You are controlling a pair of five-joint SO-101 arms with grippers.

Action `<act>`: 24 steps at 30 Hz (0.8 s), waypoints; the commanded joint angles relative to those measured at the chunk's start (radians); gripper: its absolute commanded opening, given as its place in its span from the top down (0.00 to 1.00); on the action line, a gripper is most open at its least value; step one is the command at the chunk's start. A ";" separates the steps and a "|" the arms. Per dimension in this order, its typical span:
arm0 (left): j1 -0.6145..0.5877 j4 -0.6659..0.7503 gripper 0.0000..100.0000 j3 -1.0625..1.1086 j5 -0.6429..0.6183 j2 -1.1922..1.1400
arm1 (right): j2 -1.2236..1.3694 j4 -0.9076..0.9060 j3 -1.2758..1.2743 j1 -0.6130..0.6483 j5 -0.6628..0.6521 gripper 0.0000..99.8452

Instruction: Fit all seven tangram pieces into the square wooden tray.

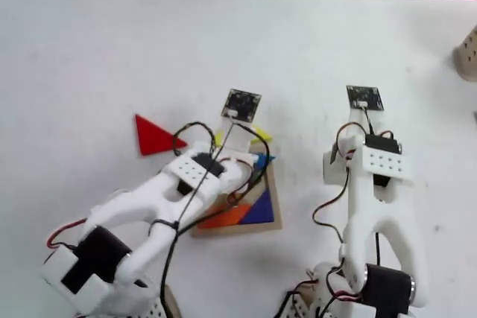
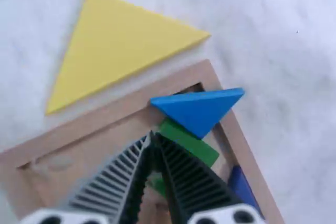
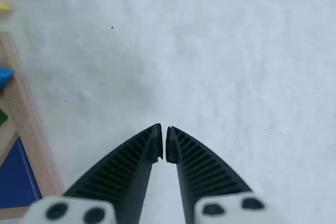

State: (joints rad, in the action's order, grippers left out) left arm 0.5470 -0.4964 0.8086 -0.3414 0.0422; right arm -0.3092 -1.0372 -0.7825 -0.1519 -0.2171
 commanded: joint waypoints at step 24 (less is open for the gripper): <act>-0.024 0.025 0.98 -0.017 0.008 -0.008 | -0.008 0.015 0.005 -0.005 -0.015 0.98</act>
State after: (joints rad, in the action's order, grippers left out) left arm 0.4994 -0.4856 0.7948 -0.3429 0.0299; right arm -0.3092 -1.0372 -0.7825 -0.1519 -0.2202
